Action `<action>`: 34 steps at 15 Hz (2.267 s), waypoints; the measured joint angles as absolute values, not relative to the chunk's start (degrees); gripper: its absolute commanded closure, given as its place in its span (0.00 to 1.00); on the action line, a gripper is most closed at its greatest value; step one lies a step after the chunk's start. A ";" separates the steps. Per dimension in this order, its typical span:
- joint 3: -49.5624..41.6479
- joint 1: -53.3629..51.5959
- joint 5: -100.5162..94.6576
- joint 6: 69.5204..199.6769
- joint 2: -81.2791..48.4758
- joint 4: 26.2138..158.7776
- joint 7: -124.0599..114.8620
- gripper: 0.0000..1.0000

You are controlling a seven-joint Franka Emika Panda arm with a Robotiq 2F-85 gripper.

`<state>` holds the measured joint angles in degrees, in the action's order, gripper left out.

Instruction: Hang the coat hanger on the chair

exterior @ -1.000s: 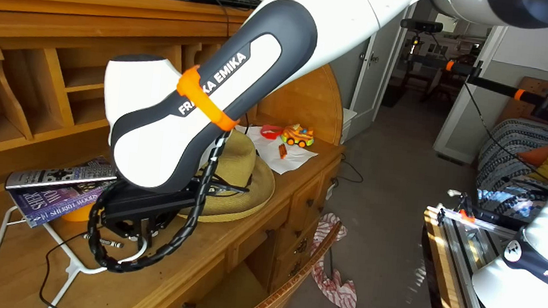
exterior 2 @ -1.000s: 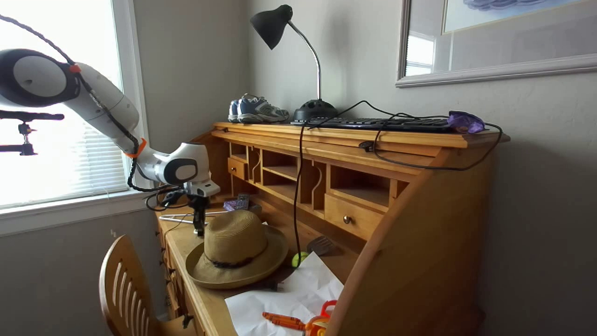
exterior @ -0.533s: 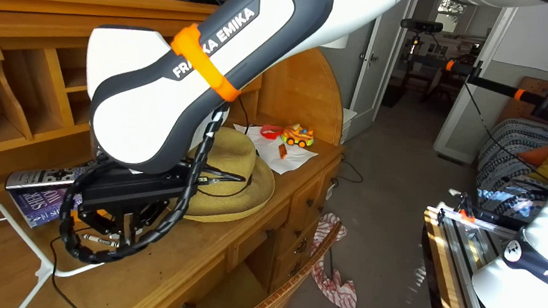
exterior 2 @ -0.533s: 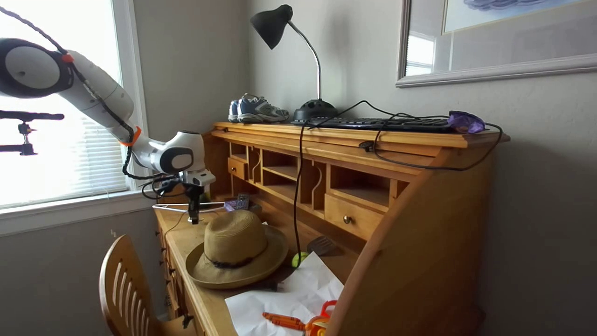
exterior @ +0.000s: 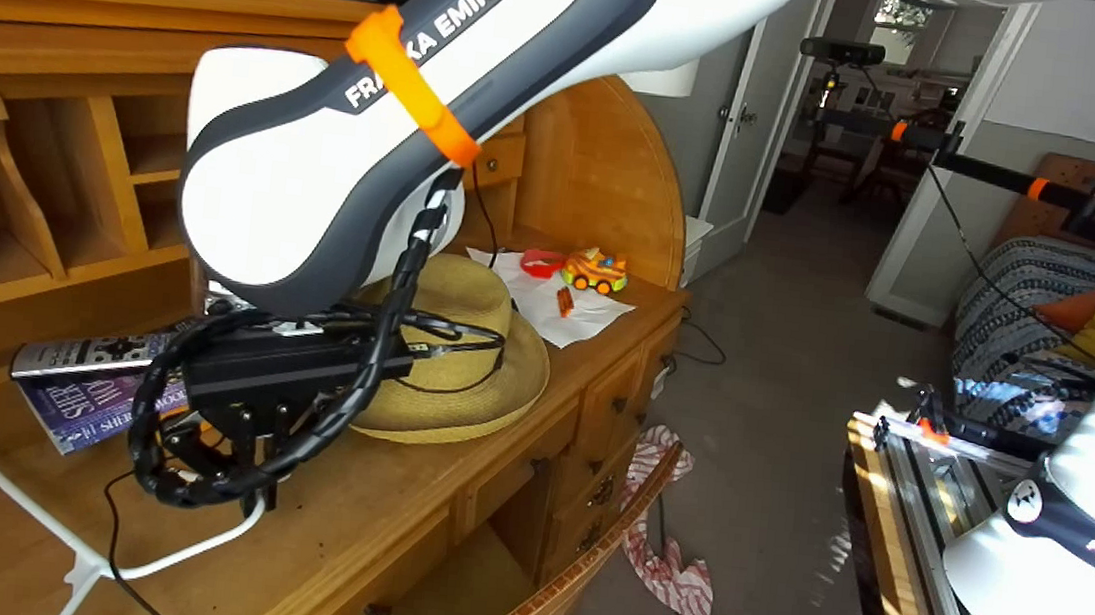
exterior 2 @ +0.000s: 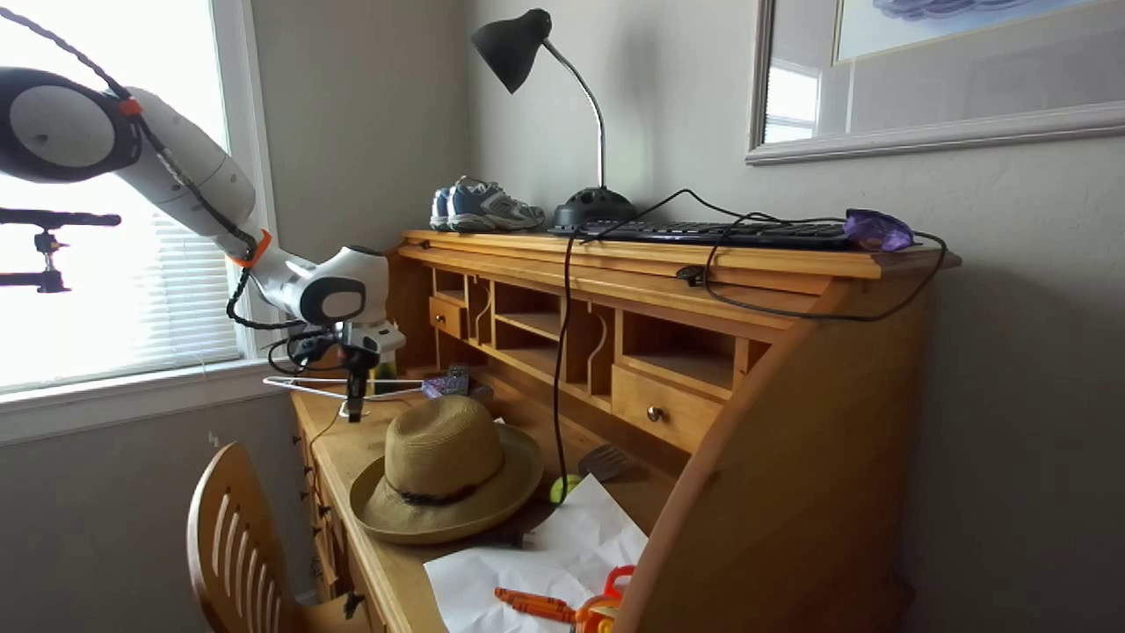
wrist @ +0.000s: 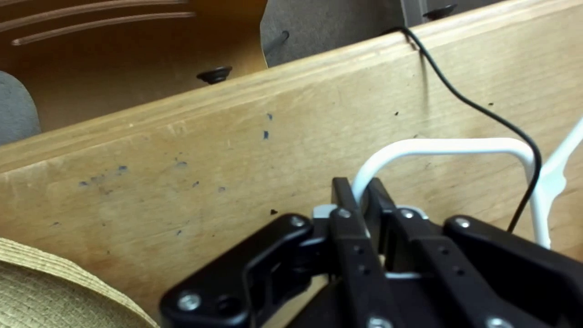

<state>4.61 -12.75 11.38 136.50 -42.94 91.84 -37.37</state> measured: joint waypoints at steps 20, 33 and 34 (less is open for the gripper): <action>7.88 -13.38 17.09 147.92 -49.33 89.65 -27.40 0.97; 7.42 -15.20 16.84 148.42 -50.69 88.05 -27.11 0.49; 7.24 -15.41 16.83 148.47 -50.69 87.89 -27.12 0.40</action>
